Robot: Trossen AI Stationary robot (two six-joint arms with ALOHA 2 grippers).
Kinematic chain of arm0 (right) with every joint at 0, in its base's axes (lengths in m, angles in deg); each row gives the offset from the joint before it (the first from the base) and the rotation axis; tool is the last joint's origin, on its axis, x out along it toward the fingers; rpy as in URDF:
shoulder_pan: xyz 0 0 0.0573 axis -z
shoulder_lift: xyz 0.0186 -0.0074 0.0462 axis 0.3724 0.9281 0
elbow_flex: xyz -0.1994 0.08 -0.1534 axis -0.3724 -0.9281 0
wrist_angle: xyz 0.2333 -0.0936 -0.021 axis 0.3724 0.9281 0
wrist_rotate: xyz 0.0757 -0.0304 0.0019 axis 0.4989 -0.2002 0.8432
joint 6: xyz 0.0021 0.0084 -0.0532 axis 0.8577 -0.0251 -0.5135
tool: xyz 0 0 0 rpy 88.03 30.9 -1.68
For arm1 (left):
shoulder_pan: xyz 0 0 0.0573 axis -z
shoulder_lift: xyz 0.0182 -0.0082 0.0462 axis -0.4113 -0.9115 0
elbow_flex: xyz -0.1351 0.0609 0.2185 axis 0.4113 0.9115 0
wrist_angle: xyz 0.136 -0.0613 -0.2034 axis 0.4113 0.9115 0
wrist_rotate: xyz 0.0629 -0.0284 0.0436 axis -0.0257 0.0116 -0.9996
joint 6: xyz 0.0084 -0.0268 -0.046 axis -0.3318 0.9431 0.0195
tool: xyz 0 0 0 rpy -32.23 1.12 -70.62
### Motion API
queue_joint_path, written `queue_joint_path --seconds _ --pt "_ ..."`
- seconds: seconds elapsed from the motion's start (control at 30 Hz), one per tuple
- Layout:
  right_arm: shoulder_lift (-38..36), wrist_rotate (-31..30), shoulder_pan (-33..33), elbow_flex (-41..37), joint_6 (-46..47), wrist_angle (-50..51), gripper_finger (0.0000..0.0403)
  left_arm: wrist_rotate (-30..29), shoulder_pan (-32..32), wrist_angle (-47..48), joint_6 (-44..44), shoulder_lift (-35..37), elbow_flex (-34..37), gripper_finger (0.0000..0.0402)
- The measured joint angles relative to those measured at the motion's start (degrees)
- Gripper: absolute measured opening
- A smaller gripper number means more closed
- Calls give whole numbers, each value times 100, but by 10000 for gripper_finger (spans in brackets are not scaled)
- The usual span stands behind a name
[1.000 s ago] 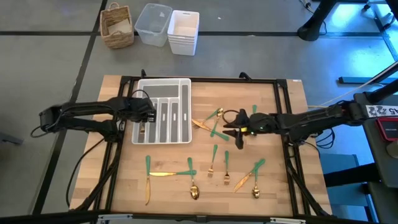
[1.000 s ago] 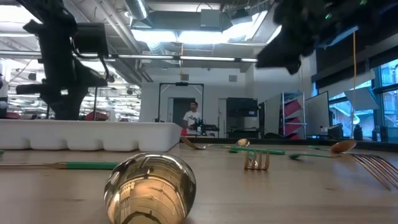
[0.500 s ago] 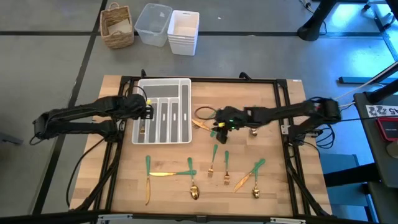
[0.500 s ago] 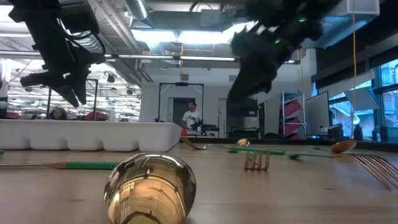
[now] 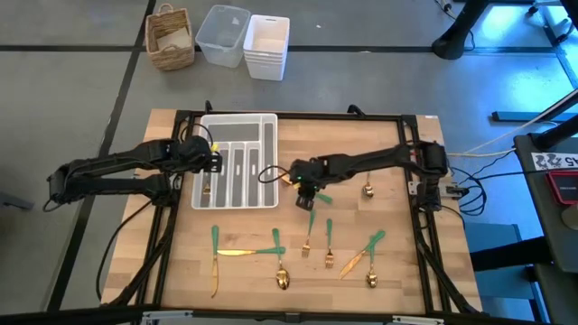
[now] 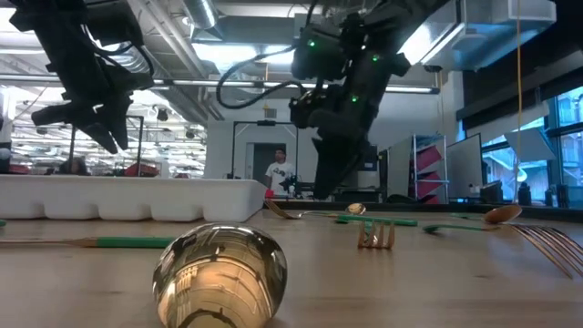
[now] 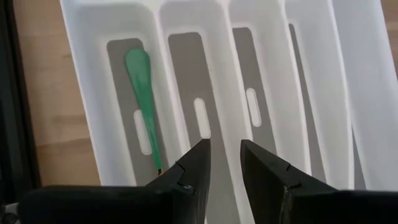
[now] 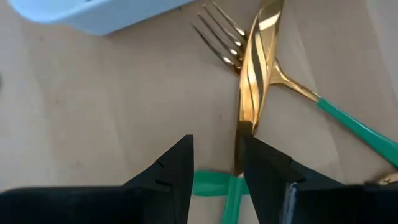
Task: Sort silverware
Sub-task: Put the green knife into the white silverware tray
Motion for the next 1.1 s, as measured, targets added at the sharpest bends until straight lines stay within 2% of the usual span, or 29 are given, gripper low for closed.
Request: queue_joint_path --seconds 0.23,0.4,0.7,1.1 --pt "32 -200 134 4 -3 239 133 0 0 -55 -87 -1 0 78" --pt "98 -22 348 0 11 300 133 0 0 -55 -110 -2 0 81" --pt "146 299 320 2 13 275 133 -2 0 -55 -111 -4 0 79" --pt "342 259 324 -2 11 222 133 -2 0 -48 -124 -4 0 79"
